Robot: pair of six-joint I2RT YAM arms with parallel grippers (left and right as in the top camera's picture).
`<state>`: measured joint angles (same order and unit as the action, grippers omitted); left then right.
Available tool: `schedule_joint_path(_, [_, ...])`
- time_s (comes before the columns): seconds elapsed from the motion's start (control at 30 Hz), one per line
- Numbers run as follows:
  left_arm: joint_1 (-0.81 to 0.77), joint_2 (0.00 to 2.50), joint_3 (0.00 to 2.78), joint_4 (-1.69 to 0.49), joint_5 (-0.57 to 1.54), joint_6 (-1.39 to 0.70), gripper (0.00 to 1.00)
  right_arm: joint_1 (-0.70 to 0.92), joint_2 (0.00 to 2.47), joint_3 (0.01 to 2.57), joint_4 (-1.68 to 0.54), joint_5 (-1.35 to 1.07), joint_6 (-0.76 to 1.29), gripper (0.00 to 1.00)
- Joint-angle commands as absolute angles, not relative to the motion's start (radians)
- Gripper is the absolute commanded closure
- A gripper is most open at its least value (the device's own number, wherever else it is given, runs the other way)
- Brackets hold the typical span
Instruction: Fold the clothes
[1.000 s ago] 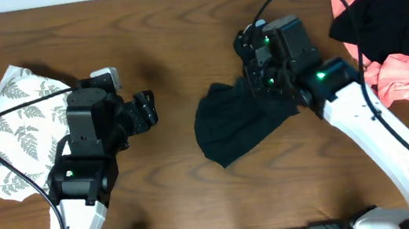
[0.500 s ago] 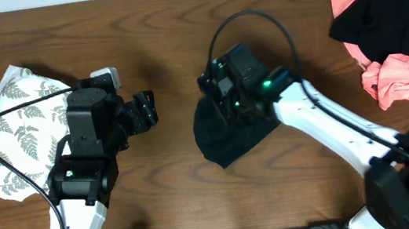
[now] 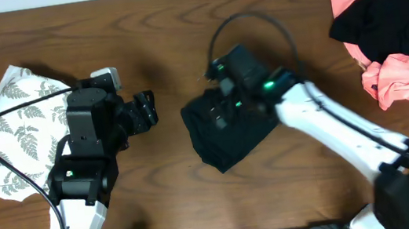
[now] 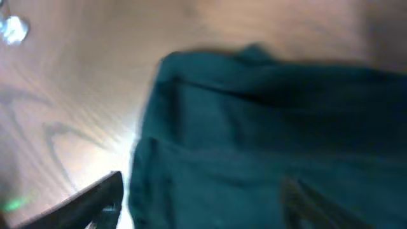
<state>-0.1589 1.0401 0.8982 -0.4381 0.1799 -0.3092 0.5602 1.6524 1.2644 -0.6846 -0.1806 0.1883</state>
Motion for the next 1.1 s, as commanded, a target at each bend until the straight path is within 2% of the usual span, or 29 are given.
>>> schedule_joint_path(0.0, [-0.175,1.056,0.896,-0.437,0.173,-0.288,0.25,0.472,1.598,1.284,-0.735,-0.162,0.204,0.47])
schedule_joint_path(0.07, [-0.200,1.089,0.896,-0.437,0.174,-0.289,0.26,0.445,1.607,1.278,-0.773,-0.162,0.200,0.54])
schedule_joint_path(0.23, [-0.306,1.236,0.896,-0.388,0.267,-0.288,0.43,0.440,1.658,1.247,-0.812,-0.160,0.177,0.66])
schedule_joint_path(0.37, [-0.391,1.364,0.896,-0.322,0.281,-0.289,0.59,0.431,1.727,1.240,-0.813,-0.153,0.185,0.82])
schedule_joint_path(0.57, [-0.473,1.499,0.896,-0.240,0.289,-0.289,0.73,0.405,1.835,1.240,-0.815,-0.056,0.225,0.98])
schedule_joint_path(1.07, [-0.497,1.821,0.896,0.060,0.286,-0.293,0.74,0.390,1.880,1.239,-0.870,-0.078,0.220,0.99])
